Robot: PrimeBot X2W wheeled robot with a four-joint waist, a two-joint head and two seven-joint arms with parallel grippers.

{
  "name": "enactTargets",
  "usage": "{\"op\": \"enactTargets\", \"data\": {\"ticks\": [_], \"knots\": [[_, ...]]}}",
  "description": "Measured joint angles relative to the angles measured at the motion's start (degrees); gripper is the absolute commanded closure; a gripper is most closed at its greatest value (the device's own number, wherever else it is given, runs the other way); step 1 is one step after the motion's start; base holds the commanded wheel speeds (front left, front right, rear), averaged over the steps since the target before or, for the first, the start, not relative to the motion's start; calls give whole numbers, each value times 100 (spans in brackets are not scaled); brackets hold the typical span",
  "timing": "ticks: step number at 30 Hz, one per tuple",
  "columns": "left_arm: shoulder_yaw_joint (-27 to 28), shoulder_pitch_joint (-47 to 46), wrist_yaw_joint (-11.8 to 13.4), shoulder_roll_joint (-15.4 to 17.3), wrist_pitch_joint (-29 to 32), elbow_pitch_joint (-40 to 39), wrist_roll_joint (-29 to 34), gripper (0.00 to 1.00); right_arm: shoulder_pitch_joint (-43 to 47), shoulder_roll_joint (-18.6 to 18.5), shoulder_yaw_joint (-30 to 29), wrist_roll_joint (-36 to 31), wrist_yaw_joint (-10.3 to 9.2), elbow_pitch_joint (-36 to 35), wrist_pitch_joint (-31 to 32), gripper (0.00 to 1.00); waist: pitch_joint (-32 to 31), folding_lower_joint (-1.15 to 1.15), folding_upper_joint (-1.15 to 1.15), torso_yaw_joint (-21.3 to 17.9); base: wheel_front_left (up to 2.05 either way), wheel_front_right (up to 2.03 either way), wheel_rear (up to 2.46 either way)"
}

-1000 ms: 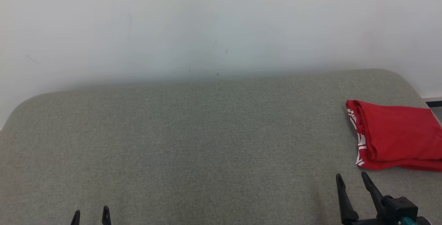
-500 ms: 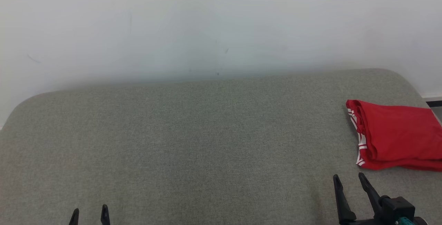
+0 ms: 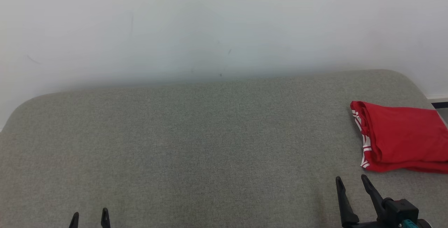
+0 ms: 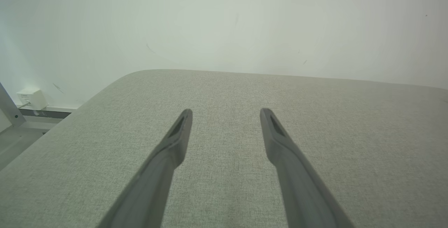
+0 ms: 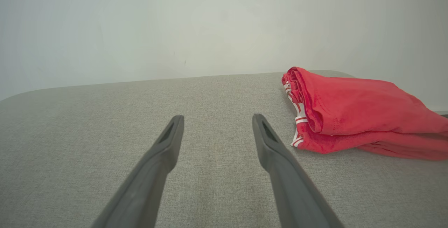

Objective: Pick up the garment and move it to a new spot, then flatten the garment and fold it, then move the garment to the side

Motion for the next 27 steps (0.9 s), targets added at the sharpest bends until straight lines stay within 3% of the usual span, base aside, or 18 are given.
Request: {"op": "enactTargets", "data": {"ticks": [4,5,12,27], "knots": [[12,0,-1,0,0,-1,0,0,0,2,21,7,0,1,0,0,2,0,0,4,0,0,0],[12,0,0,0,0,3,0,100,-1,3,27,8,1,7,0,100,3,0,0,4,0,0,0],[-1,104,0,-52,89,352,-73,100,252,67,25,97,1,311,60,100,8,0,0,9,0,0,0],[-23,-103,0,-55,457,382,-1634,100,164,127,-133,1584,1,157,409,100,54,0,0,42,0,0,0]]}}
